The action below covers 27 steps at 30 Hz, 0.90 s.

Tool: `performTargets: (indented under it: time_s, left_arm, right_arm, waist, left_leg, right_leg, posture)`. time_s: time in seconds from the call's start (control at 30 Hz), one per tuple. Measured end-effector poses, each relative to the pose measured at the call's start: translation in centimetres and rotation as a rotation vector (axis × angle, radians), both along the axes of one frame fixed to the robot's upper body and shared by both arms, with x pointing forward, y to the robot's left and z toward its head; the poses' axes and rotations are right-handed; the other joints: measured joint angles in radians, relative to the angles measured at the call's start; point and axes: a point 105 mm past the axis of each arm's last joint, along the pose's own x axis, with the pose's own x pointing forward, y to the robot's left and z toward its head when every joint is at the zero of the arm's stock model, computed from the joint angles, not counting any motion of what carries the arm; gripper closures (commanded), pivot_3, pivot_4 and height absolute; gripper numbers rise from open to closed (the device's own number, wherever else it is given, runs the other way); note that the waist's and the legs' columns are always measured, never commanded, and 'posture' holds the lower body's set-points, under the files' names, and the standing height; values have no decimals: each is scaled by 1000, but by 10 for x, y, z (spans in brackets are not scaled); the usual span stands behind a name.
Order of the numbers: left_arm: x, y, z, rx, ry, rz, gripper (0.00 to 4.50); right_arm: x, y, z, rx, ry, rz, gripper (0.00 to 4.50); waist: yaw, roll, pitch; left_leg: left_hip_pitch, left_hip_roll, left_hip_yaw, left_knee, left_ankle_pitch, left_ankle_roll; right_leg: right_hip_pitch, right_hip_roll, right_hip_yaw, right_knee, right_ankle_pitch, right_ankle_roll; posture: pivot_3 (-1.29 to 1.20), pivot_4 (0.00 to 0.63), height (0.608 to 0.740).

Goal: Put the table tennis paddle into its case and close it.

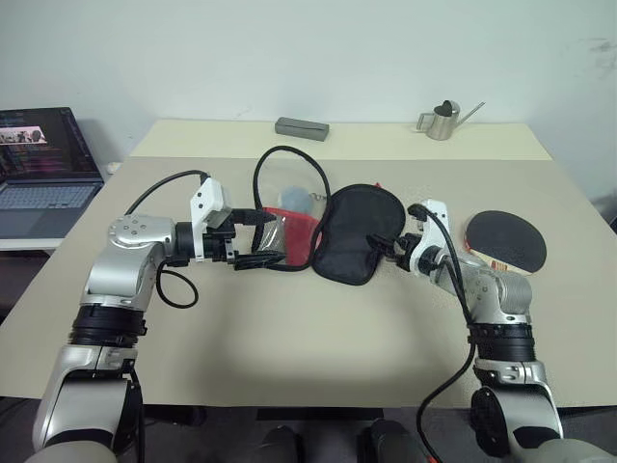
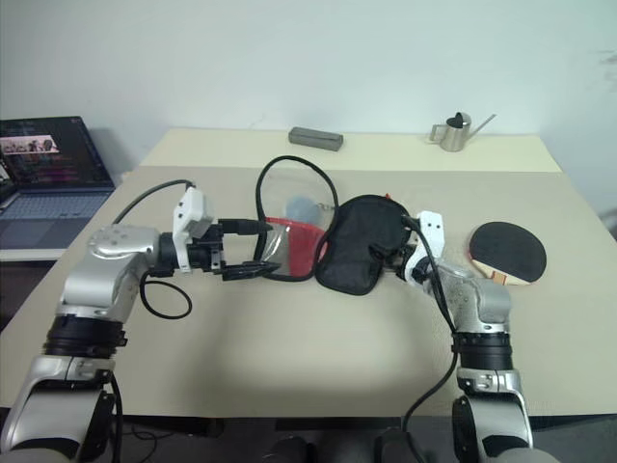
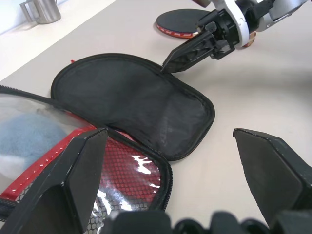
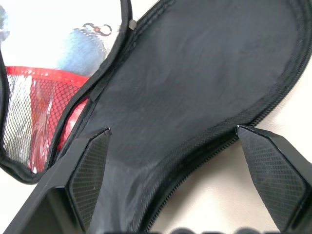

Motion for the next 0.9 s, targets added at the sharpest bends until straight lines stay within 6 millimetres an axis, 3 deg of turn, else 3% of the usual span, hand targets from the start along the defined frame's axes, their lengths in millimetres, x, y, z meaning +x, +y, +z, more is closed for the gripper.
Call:
performTargets:
  time_s: [0.33,0.43,0.8,0.83,0.9]
  left_arm:
    - [1,1,-1,10,0,5,29]
    - [1,1,-1,10,0,5,0]
    - [1,-2,-2,4,1,-2,0]
    - [1,-2,-3,4,2,-3,0]
    - [1,-3,-3,5,3,-5,0]
  right_arm:
    - [3,-4,-9,-15,42,-13,0]
    - [2,-3,-9,-18,41,-9,561]
    - [0,5,-8,3,47,10,4219]
    - [0,5,-9,4,50,11,4474]
    - [0,5,-9,5,52,12,4474]
  waist:
    - [-1,0,0]
    - [-1,0,0]
    - [0,0,0]
    - [-1,0,0]
    - [-1,0,0]
  left_leg:
    - [0,0,0,0,0,0]
    - [0,0,0,0,0,0]
    - [0,0,0,0,0,0]
    - [0,0,0,0,0,0]
    - [0,0,0,0,0,0]
  right_leg:
    - [0,0,0,0,0,0]
    - [0,0,0,0,0,0]
    - [0,0,0,0,0,0]
    - [0,0,0,0,0,0]
    - [0,0,0,0,0,0]
  posture:
    - [0,150,740]
    - [0,150,740]
    - [0,150,740]
    - [0,150,740]
    - [0,150,740]
